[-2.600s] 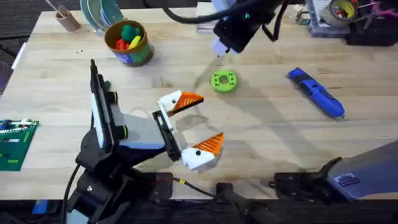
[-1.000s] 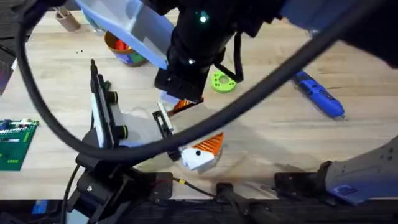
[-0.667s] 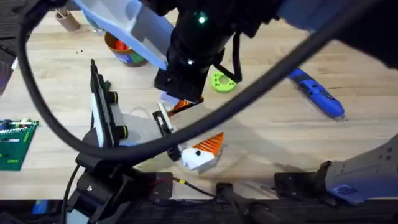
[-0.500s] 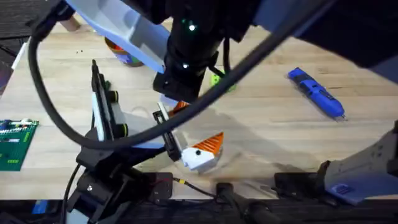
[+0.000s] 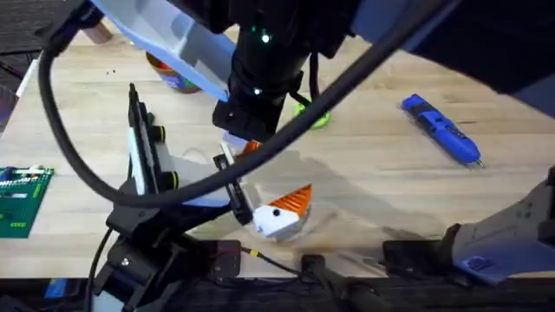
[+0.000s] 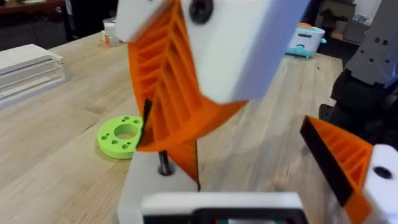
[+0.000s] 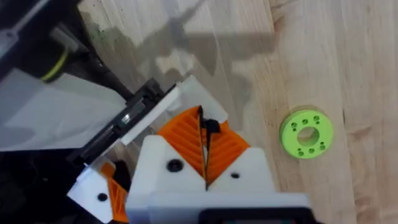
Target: Pick up the gripper from the table and insert it into the empty holder that is missing its gripper. Then pick up a screw, insert it into the mounting hole, and use the screwdriver to tighten it. Finally, clean up the table by picking up the vegetable and placing it into the bucket.
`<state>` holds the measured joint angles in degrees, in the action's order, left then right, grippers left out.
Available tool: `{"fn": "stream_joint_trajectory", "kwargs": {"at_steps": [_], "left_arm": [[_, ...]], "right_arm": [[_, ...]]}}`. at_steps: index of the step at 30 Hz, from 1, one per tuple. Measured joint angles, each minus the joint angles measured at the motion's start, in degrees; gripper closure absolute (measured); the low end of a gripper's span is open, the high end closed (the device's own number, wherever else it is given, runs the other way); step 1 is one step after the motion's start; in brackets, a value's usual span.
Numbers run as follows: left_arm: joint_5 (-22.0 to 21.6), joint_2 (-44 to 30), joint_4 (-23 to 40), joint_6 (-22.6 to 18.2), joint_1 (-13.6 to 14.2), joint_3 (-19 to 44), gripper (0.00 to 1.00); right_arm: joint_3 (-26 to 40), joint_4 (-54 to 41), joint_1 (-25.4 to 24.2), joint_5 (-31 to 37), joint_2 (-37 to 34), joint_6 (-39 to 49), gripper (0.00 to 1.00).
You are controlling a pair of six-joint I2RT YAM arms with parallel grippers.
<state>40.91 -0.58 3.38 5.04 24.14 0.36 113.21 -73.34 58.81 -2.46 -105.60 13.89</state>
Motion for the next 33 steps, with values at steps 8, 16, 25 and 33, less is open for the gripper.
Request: {"fn": "stream_joint_trajectory", "kwargs": {"at_steps": [8,16,25,33], "left_arm": [[0.0,0.0,0.0,0.0,0.0,0.0,0.008],[0.0,0.0,0.0,0.0,0.0,0.0,0.008],[0.0,0.0,-0.1,-0.1,0.0,0.0,0.008],[0.0,0.0,-0.1,-0.3,0.0,0.0,0.008]], "right_arm": [[0.0,0.8,0.0,0.0,-0.2,0.0,0.994],[0.0,0.7,0.0,0.0,-0.2,0.0,0.994],[0.0,0.0,0.0,-1.5,-0.2,0.0,0.994],[0.0,-0.3,0.0,-1.8,-0.5,0.0,0.994]]}}
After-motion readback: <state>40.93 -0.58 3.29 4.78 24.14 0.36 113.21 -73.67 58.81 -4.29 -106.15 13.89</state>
